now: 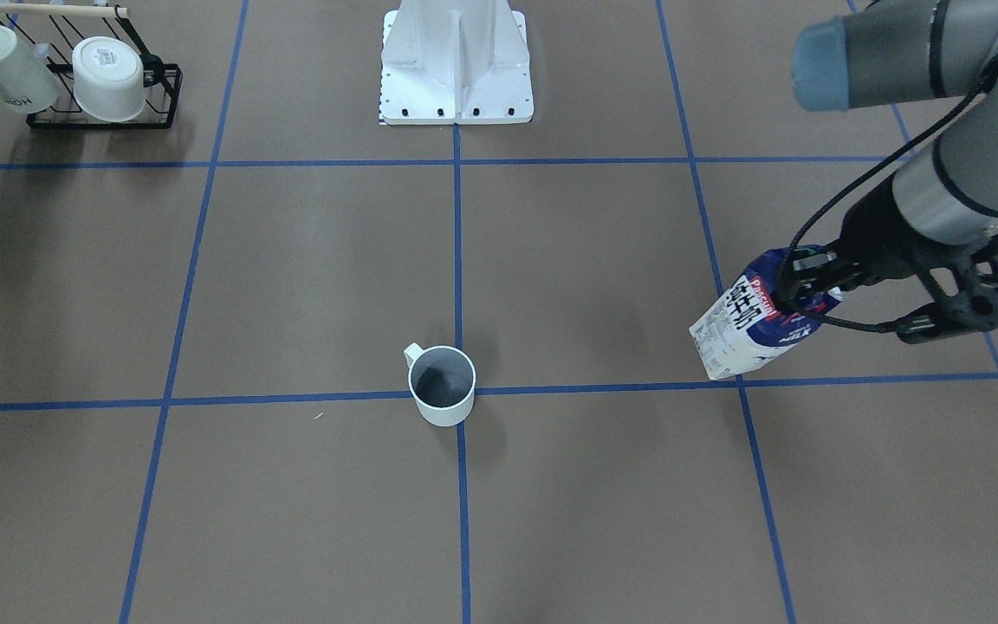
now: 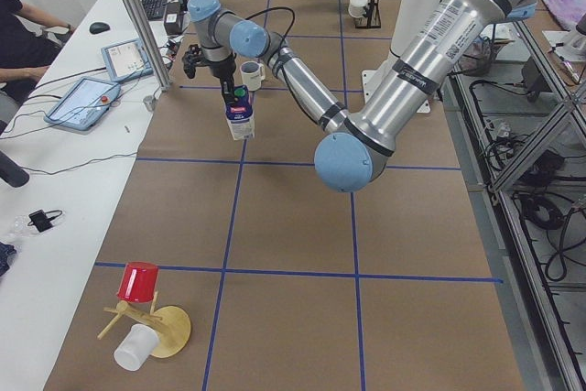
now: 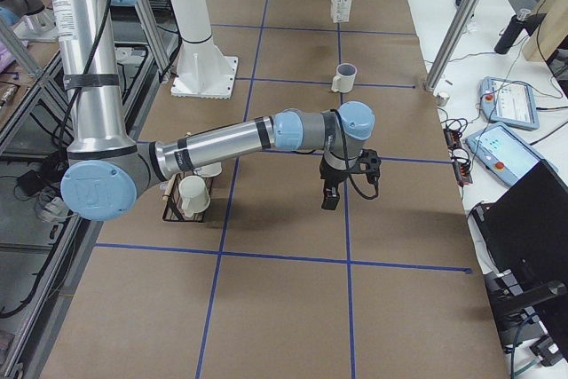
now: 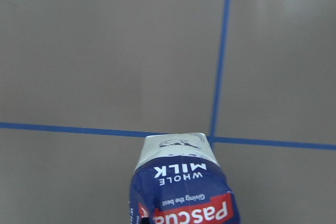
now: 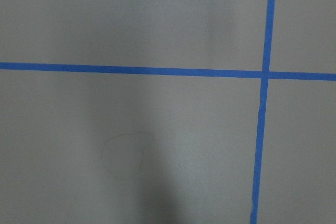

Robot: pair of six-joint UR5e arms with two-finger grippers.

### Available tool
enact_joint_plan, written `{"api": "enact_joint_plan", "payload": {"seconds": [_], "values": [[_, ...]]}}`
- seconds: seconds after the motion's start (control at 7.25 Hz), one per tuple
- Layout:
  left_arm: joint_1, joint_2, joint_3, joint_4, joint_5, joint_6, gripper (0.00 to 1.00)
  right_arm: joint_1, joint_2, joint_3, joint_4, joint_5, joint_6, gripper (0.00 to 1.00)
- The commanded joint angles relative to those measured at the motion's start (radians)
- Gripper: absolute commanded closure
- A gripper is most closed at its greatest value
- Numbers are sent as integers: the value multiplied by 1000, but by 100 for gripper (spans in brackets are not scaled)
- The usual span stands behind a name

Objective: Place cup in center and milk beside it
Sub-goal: 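Carry the milk carton with the left gripper toward the white mug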

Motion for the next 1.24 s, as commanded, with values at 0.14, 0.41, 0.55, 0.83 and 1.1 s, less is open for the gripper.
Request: {"api": "enact_joint_plan", "payload": {"seconds": [0.14, 0.41, 0.55, 0.83, 1.1], "values": [[130, -102, 102, -148, 6, -178, 100, 11, -1, -1, 0, 0, 0, 0], [182, -172, 168, -191, 78, -215, 100, 11, -1, -1, 0, 0, 1, 0], [185, -187, 185, -193, 81, -206, 100, 11, -1, -1, 0, 0, 0, 0], [226, -248, 263, -251, 135, -216, 100, 14, -4, -1, -1, 0, 3, 0], [237, -288, 340, -304, 138, -239, 100, 19, -4, -1, -1, 0, 3, 0]]}}
